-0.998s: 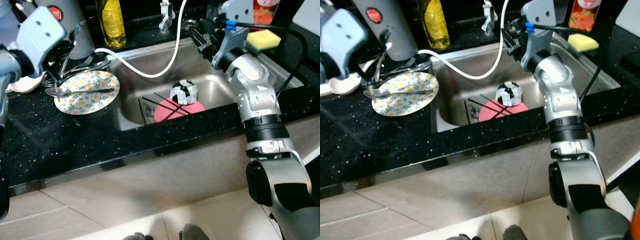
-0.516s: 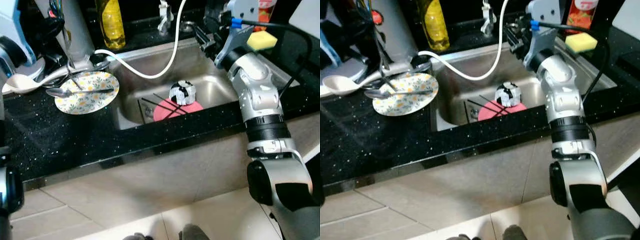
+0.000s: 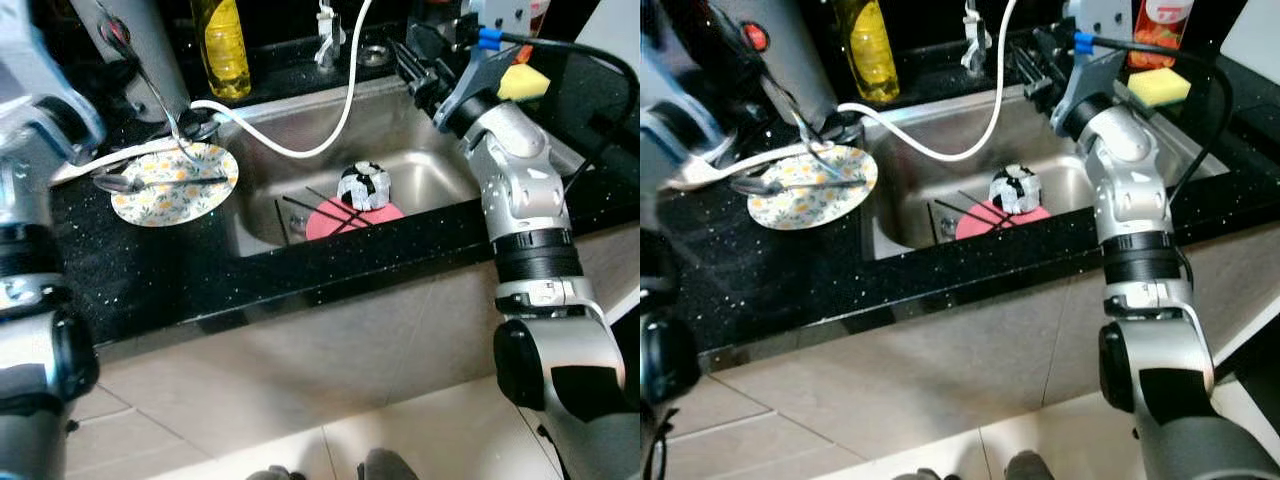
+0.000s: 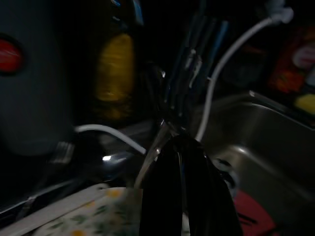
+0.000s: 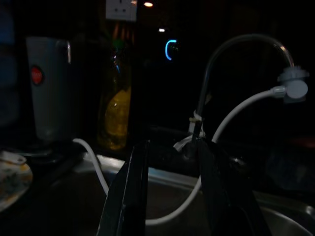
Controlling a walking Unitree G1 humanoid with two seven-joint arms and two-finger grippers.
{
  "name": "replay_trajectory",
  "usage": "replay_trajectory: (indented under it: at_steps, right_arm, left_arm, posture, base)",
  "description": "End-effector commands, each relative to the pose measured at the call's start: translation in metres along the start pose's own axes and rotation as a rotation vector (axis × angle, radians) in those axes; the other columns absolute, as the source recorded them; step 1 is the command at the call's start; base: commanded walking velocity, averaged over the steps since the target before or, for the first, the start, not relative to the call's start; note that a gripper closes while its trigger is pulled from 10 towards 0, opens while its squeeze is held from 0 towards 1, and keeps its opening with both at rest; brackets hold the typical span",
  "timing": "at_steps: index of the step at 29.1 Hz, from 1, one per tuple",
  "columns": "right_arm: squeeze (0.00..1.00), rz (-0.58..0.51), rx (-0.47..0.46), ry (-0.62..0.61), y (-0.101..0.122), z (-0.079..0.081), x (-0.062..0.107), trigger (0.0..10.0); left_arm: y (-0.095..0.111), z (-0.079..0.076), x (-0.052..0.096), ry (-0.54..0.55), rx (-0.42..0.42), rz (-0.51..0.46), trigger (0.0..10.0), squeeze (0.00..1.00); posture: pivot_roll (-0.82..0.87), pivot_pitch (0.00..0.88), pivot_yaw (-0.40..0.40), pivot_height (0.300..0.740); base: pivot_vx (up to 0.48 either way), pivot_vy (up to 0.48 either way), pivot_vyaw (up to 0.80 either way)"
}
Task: Kitchen organization
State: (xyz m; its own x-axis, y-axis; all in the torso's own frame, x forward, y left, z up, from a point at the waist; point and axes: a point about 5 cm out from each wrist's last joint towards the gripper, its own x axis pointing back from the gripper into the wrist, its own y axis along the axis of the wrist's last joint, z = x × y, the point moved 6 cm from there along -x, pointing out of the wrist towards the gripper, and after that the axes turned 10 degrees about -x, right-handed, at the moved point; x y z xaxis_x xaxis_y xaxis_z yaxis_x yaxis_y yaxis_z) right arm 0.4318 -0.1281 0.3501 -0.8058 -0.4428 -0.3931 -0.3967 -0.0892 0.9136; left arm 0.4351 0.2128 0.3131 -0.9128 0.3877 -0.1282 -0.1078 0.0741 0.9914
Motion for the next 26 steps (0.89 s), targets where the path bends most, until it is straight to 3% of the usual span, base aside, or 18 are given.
replay_trajectory:
  at_steps: [1, 4, 5, 6, 7, 10, 11, 14, 19, 21, 26]
  right_arm:
    - [0.0, 0.026, -0.031, 0.089, -0.002, 0.012, -0.001, 10.0]
    - [0.0, 0.094, -0.071, 0.245, -0.01, 0.024, 0.005, 10.0]
    - [0.0, 0.094, -0.071, 0.245, -0.01, 0.024, 0.005, 10.0]
    - [0.0, 0.136, -0.068, 0.297, -0.014, 0.025, 0.009, 10.0]
    - [0.0, 0.136, -0.068, 0.297, -0.014, 0.025, 0.009, 10.0]
    - [0.0, 0.176, -0.064, 0.334, -0.014, 0.018, 0.016, 10.0]
    - [0.0, 0.176, -0.064, 0.334, -0.014, 0.018, 0.016, 10.0]
    - [0.0, 0.206, -0.082, 0.245, -0.015, -0.013, 0.023, 10.0]
    - [0.0, 0.222, -0.092, 0.212, -0.016, -0.025, 0.028, 10.0]
    - [0.0, 0.27, -0.059, 0.158, -0.024, -0.039, 0.033, 10.0]
    - [0.0, 0.344, -0.021, 0.116, -0.037, -0.048, 0.037, 10.0]
  left_arm:
    - [0.008, -0.01, -0.01, -0.041, -0.022, -0.024, 10.0, 0.0]
    - [0.0, -0.03, -0.03, -0.107, -0.045, 0.009, 10.0, 0.0]
    - [0.0, -0.03, -0.03, -0.107, -0.045, 0.009, 10.0, 0.0]
    - [-0.002, -0.043, -0.04, -0.144, -0.056, 0.024, 10.0, 0.0]
    - [-0.002, -0.043, -0.04, -0.144, -0.056, 0.024, 10.0, 0.0]
    - [-0.003, -0.062, -0.054, -0.186, -0.075, 0.039, 10.0, 0.0]
    - [-0.003, -0.062, -0.054, -0.186, -0.075, 0.039, 10.0, 0.0]
    - [-0.01, -0.095, -0.07, -0.262, -0.085, 0.065, 10.0, 0.0]
    - [-0.015, -0.112, -0.076, -0.305, -0.091, 0.078, 10.0, 0.0]
    - [-0.025, -0.134, -0.082, -0.353, -0.102, 0.098, 10.0, 0.0]
    - [-0.052, -0.145, -0.085, -0.341, -0.137, 0.182, 10.0, 0.0]
  posture:
    - [-0.09, 0.083, 0.093, 0.74]
    - [-0.11, 0.094, 0.108, 0.74]
    - [-0.11, 0.094, 0.108, 0.74]
    - [-0.12, 0.1, 0.116, 0.74]
    - [-0.12, 0.1, 0.116, 0.74]
    - [-0.14, 0.109, 0.131, 0.74]
    - [-0.14, 0.109, 0.131, 0.74]
    - [-0.16, 0.118, 0.148, 0.74]
    - [-0.18, 0.126, 0.157, 0.74]
    - [-0.19, 0.134, 0.168, 0.74]
    - [-0.19, 0.141, 0.173, 0.74]
  base:
    - [0.0, 0.0, 0.0]
    - [0.0, 0.0, 0.0]
    - [0.0, 0.0, 0.0]
    - [0.0, 0.0, 0.0]
    - [0.0, 0.0, 0.0]
    - [0.0, 0.0, 0.0]
    - [0.0, 0.0, 0.0]
    - [0.0, 0.0, 0.0]
    - [0.0, 0.0, 0.0]
    - [0.0, 0.0, 0.0]
    - [0.0, 0.0, 0.0]
